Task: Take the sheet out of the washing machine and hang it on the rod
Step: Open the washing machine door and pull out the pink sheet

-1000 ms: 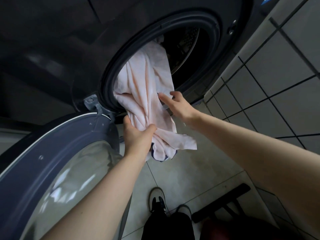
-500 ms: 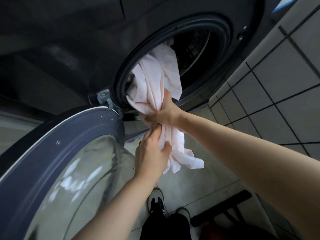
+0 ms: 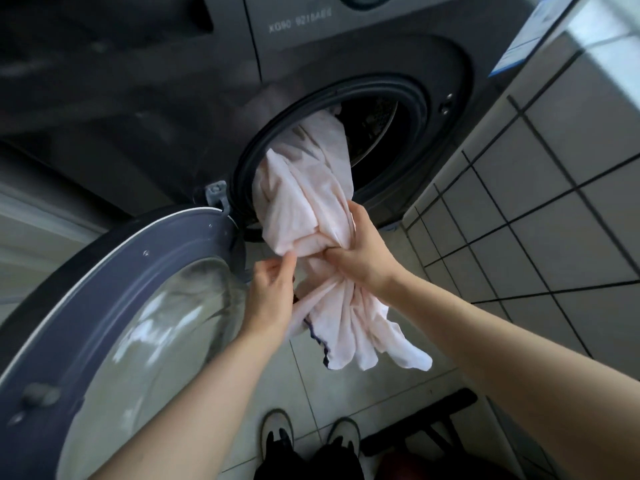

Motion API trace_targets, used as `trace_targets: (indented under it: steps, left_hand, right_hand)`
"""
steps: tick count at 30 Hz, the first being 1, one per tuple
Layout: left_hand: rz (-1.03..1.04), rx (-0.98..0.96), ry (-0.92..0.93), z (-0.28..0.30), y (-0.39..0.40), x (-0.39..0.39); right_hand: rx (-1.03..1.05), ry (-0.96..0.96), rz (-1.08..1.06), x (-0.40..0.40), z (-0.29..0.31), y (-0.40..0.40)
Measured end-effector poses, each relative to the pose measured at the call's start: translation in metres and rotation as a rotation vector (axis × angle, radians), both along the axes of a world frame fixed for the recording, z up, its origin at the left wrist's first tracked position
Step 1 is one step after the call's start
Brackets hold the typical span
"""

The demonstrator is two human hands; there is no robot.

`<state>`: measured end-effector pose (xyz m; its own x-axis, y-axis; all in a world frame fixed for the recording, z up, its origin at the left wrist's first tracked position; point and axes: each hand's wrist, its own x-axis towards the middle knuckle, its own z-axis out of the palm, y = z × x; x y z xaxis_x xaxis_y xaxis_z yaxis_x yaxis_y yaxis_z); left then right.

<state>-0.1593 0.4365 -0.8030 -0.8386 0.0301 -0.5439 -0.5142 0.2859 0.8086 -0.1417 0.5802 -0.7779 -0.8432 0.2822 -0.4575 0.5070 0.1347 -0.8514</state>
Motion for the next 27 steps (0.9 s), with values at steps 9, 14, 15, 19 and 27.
trace_targets:
  steps: [9,14,15,19,27]
  left_hand:
    - [-0.027,0.393,-0.329,0.032,0.014,-0.005]
    - [-0.09,0.458,-0.397,0.042,0.013,-0.003]
    - [-0.085,0.479,-0.406,0.044,0.013,-0.003]
    - [-0.041,0.536,-0.513,0.05,0.011,-0.003]
    - [0.017,0.434,-0.584,0.045,-0.003,0.0]
  right_hand:
    - [0.116,0.06,0.104,0.036,0.029,-0.006]
    - [0.075,0.036,0.068,0.053,0.034,-0.014]
    - [0.102,0.031,0.082,0.057,0.035,-0.017]
    - [0.255,0.043,0.193,0.072,0.035,-0.027]
    - [0.341,0.162,0.343,0.096,0.047,-0.031]
